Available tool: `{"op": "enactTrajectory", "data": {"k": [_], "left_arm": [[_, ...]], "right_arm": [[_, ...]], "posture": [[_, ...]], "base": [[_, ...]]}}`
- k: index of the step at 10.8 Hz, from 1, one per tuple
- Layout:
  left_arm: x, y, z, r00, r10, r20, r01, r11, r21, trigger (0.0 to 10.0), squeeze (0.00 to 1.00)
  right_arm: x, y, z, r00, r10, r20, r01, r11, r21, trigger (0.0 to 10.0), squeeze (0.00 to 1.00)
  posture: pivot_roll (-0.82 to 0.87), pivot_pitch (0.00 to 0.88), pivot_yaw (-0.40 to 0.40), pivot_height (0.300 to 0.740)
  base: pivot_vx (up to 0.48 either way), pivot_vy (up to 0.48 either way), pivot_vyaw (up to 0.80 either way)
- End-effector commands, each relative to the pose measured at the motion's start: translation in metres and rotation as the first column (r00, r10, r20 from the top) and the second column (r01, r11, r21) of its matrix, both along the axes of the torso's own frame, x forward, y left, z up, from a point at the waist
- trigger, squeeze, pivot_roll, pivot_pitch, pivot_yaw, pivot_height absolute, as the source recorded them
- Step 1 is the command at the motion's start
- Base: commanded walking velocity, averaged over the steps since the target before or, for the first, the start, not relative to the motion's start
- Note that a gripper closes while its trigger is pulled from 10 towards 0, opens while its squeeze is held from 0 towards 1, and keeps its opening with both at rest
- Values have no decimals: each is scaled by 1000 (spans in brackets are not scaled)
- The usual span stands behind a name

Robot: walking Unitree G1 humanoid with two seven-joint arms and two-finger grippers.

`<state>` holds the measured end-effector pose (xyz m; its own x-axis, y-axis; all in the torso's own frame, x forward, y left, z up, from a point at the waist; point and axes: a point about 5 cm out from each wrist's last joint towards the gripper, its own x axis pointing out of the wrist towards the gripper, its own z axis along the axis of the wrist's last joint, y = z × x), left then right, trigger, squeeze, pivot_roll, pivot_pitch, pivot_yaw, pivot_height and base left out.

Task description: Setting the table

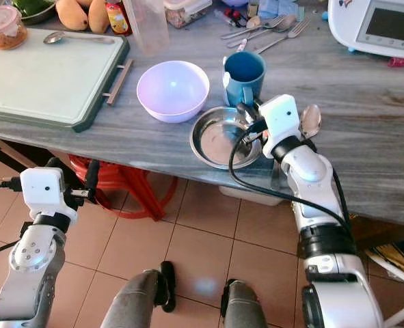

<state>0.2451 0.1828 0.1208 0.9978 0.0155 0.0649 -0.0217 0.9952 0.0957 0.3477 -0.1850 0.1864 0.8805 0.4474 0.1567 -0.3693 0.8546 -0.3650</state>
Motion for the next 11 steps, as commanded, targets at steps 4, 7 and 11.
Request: {"op": "enactTrajectory", "data": {"k": [4,7,11], "left_arm": [[-4,0,-3,1000,-7,-24,7,1000,3,10000,0],[-1,-2,-2,1000,-13,-23,13,1000,-3,10000,0],[2,-3,-4,1000,-14,-28,14,1000,-5,10000,0]], "right_arm": [[0,-9,-5,996,-90,19,91,994,-62,10000,486],[-2,-17,-4,987,-157,43,160,984,-74,10000,0],[0,-24,3,977,-198,82,205,976,-80,10000,0]], "posture": [[46,274,82,740],[37,269,84,740],[35,260,79,740]], "base": [[0,0,0],[0,0,0],[0,0,0]]}}
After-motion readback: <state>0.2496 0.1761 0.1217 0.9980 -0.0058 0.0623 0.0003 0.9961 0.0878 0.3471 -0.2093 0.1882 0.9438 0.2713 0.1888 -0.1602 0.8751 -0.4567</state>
